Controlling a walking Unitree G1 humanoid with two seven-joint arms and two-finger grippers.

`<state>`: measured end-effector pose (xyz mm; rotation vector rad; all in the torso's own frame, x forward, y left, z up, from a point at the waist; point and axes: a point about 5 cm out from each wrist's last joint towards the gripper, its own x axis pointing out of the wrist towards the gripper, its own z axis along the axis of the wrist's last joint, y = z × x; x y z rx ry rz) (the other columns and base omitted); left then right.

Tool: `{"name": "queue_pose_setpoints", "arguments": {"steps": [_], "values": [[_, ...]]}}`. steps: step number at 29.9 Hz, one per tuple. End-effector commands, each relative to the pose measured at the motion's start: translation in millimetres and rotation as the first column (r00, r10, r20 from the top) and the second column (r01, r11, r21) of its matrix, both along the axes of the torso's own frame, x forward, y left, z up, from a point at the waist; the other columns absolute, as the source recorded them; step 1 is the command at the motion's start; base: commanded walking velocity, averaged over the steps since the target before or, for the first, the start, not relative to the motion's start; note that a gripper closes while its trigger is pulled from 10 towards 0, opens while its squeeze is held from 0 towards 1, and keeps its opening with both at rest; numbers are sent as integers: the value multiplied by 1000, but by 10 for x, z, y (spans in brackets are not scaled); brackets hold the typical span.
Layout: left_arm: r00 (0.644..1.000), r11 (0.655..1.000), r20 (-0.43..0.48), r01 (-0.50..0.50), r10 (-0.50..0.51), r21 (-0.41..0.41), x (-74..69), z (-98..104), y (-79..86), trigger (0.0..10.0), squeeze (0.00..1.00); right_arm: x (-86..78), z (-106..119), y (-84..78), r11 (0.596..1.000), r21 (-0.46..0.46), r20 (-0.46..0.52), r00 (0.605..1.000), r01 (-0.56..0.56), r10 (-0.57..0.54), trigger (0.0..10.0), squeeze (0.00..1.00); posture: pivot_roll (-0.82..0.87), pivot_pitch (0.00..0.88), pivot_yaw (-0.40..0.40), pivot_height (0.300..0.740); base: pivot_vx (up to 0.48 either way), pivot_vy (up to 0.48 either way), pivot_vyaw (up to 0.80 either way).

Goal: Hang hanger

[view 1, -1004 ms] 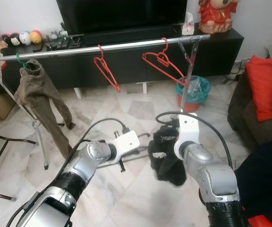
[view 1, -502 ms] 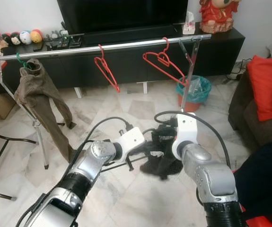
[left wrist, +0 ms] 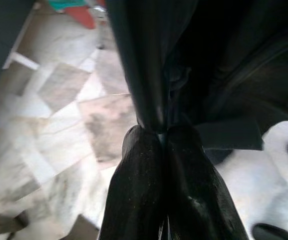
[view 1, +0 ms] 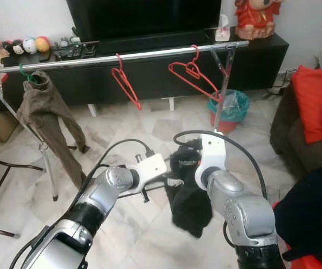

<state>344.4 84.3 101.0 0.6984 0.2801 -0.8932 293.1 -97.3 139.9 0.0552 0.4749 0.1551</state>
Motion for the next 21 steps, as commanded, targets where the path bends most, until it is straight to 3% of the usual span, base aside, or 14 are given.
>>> {"name": "queue_pose_setpoints", "arguments": {"steps": [1,8,10,11,12,14,18,21], "values": [[998,997,8,-57,57,48,49,-6,120,10000,0,23,77,-46,1000,-4,42,999,28,-28,10000,0,-45,35,105,740,0,0,0],[990,983,62,-132,125,130,106,-23,225,10000,0,42,32,-125,997,-22,36,997,72,-71,10000,0,-42,36,105,740,0,0,0],[996,987,38,-91,87,134,77,-43,204,10000,0,51,22,-140,996,-37,42,996,79,-77,10000,0,-43,36,106,740,0,0,0],[999,995,-36,-1,4,104,-1,-71,159,10000,0,66,16,-163,995,-51,54,995,84,-81,10000,0,-42,35,106,740,0,0,0],[998,995,-53,20,-15,94,-21,-76,149,10000,0,70,15,-168,995,-53,56,995,85,-82,10000,0,-42,35,106,740,0,0,0],[982,982,-107,166,-156,86,-147,-105,117,10000,0,86,4,-203,994,-51,49,994,95,-93,10000,0,-41,35,106,740,0,0,0],[999,986,-20,42,-39,162,-32,-109,217,10000,0,92,-14,-228,993,-64,40,995,97,-95,10000,0,-37,37,105,740,0,0,0],[1000,985,-6,19,-18,173,-8,-99,234,10000,0,88,-33,-232,993,-72,38,995,96,-94,10000,0,-37,37,105,740,0,0,0]]}}
